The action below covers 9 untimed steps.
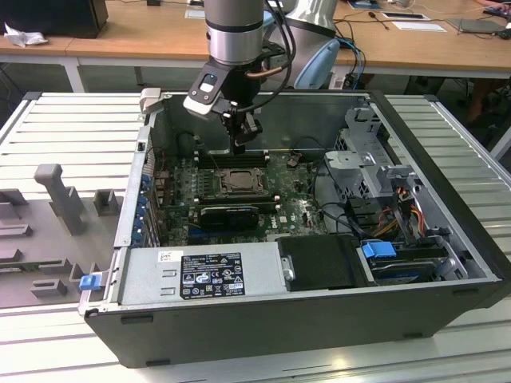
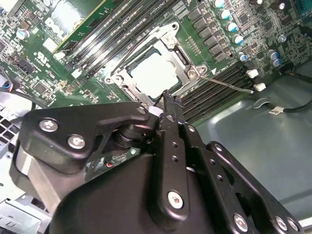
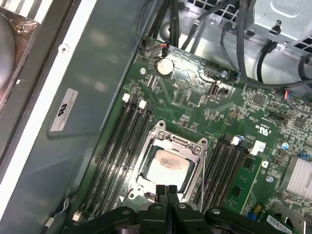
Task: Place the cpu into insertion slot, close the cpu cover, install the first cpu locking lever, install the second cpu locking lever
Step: 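Install the first cpu locking lever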
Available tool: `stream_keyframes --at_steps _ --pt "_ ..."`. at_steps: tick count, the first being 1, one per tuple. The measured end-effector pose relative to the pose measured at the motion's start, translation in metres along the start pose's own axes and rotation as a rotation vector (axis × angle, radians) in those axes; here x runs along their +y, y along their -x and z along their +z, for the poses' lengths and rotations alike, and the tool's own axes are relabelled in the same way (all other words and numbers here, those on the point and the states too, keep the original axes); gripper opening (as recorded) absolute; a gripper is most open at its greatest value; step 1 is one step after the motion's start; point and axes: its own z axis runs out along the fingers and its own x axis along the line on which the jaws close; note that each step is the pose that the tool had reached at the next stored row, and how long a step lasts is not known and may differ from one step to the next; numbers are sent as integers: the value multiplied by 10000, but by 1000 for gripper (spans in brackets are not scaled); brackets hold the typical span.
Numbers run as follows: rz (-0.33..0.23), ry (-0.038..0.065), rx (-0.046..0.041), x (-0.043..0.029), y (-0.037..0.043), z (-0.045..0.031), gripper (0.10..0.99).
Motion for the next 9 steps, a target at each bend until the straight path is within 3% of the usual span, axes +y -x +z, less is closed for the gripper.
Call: stream_keyframes --at_steps 9 --pt "-418 0 24 0 0 0 106"
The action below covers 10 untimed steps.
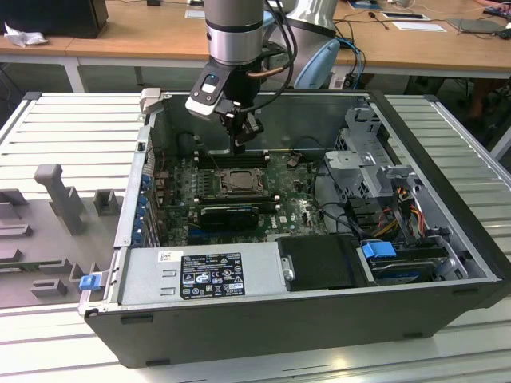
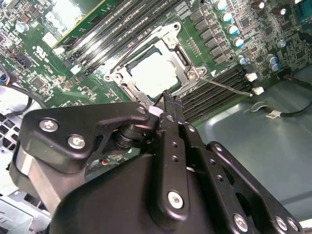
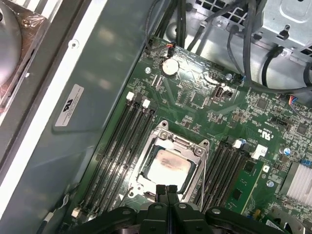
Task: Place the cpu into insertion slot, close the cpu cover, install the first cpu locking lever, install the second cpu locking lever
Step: 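Install the first cpu locking lever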
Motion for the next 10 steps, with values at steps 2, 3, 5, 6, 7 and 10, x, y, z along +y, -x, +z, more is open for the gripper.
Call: stream_keyframes --at_steps 2,3,5,6,7,10 --pt "-86 0 4 0 0 0 106" --pt "-118 0 6 0 0 0 106" --pt "-205 0 11 0 0 0 106" --pt "-238 0 13 0 0 0 106" --pt "-310 0 17 0 0 0 106" --pt "-435 1 24 0 0 0 106"
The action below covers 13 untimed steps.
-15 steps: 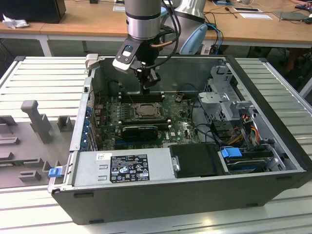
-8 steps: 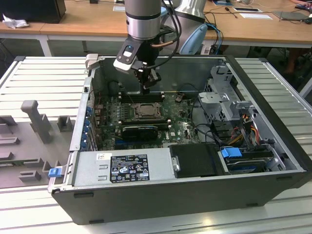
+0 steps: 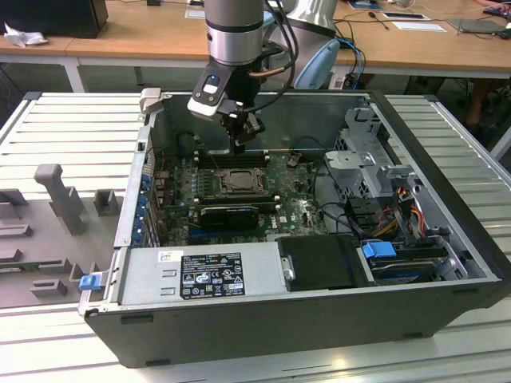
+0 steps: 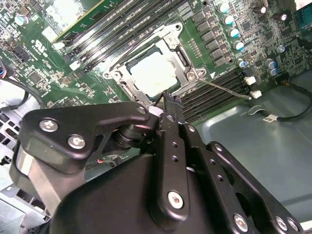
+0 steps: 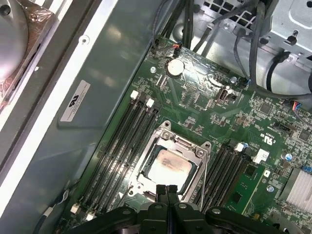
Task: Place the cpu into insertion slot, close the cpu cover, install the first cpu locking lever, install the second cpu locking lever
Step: 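Install the first cpu locking lever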
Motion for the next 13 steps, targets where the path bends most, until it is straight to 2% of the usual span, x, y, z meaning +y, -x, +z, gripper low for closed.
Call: stream_keyframes --at_steps 13 --pt "-600 0 34 0 0 0 106"
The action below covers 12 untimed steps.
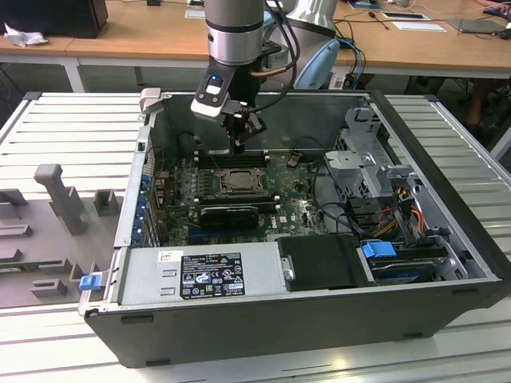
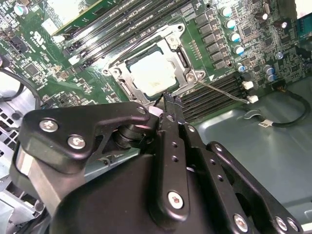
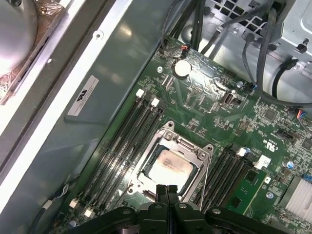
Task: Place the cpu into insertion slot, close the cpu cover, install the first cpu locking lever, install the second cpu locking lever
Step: 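Install the first cpu locking lever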
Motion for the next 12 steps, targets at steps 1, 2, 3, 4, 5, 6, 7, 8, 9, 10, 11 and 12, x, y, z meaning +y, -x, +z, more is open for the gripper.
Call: stream_keyframes --at_steps 1,2,3,4,5,6,7,8,9,10,11,12 --pt "-57 0 3 0 0 0 106" --pt "-110 1 6 0 0 0 106" --pt "-136 0 7 0 0 0 106" --pt "-163 0 9 0 0 0 106" --pt "-182 0 10 0 0 0 106" --pt "-204 1 11 0 0 0 106" --pt "-244 1 13 0 0 0 106" --pt "-286 1 16 0 0 0 106" --pt "-320 1 18 0 0 0 106" --pt "-343 1 19 0 0 0 106" --pt "-383 0 21 0 0 0 106" --pt "-415 1 23 0 0 0 106"
